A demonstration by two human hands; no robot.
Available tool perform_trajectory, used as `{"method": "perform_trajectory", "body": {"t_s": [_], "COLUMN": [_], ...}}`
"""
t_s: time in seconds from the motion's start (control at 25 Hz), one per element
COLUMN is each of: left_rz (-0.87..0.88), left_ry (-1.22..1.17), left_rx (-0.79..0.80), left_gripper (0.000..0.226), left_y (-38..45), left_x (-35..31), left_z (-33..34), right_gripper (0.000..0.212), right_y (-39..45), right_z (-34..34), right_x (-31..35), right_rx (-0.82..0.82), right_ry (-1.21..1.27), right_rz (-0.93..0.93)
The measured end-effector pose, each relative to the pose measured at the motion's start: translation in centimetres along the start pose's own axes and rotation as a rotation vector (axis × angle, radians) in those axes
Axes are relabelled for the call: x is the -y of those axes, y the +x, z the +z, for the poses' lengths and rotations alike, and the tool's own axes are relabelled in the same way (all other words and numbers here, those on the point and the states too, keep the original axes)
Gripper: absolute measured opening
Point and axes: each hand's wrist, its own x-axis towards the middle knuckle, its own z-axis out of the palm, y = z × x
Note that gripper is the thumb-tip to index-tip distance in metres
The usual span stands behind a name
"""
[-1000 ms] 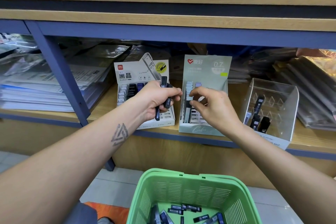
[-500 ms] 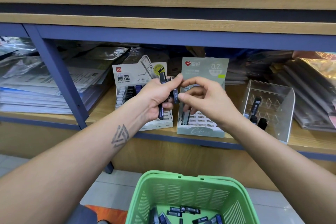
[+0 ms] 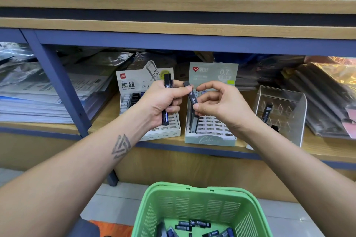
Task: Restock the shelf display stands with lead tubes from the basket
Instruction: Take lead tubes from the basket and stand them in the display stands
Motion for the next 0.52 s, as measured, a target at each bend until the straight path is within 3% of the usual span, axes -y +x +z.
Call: {"method": "perform_trajectory", "body": {"t_s": [0.2, 0.52], "left_rz": [0.098, 0.077], "left_ry": [0.103, 0.203], "left_rx": [0.0, 0.075], "left_gripper": [0.005, 0.013], "left_y": [-0.2, -0.2], "left_x": [0.2, 2.1], "left_z": [1.7, 7.0], "right_gripper": [0.026, 0.02], "right_y": [-1.3, -3.3], "right_z": [-2.6, -8.1], "right_x": [-0.1, -1.0], "right_rx": [-0.113, -0.309], "right_ry": [-0.2, -0.369], "right_rz": [-0.106, -0.148]}}
